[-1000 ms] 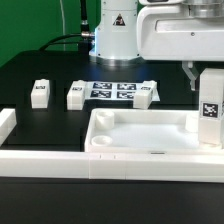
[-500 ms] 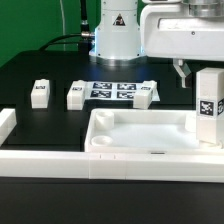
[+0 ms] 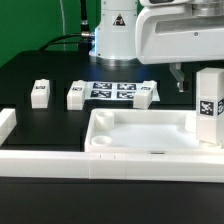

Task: Assemble desk

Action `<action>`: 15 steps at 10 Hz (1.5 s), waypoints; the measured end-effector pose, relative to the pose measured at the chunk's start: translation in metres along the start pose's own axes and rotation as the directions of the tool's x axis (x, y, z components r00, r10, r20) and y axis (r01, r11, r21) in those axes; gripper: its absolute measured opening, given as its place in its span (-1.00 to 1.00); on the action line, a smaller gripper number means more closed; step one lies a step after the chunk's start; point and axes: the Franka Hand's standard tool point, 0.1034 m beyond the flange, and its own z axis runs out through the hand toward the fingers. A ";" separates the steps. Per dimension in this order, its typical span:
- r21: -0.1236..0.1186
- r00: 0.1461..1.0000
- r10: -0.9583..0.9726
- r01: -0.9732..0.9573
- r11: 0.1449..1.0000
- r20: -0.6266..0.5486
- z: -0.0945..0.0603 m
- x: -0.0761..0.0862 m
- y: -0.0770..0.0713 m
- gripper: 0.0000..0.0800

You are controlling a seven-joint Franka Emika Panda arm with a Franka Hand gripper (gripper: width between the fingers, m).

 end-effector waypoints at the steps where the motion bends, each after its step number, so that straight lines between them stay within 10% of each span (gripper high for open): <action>1: -0.012 0.996 -0.093 0.093 0.996 -0.003 0.000 0.000 0.000 0.62; 7: -0.075 0.808 -0.589 0.585 0.807 -0.028 -0.002 0.004 -0.004 0.62; 11: -0.093 0.622 -0.783 0.780 0.619 -0.005 -0.002 0.005 0.002 0.62; 15: -0.089 0.611 -0.792 0.789 0.608 0.002 0.001 0.002 0.003 0.62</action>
Offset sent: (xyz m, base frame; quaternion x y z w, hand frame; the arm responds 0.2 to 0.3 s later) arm -0.0044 0.0053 0.0030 -0.0081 0.0201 -0.2680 0.9632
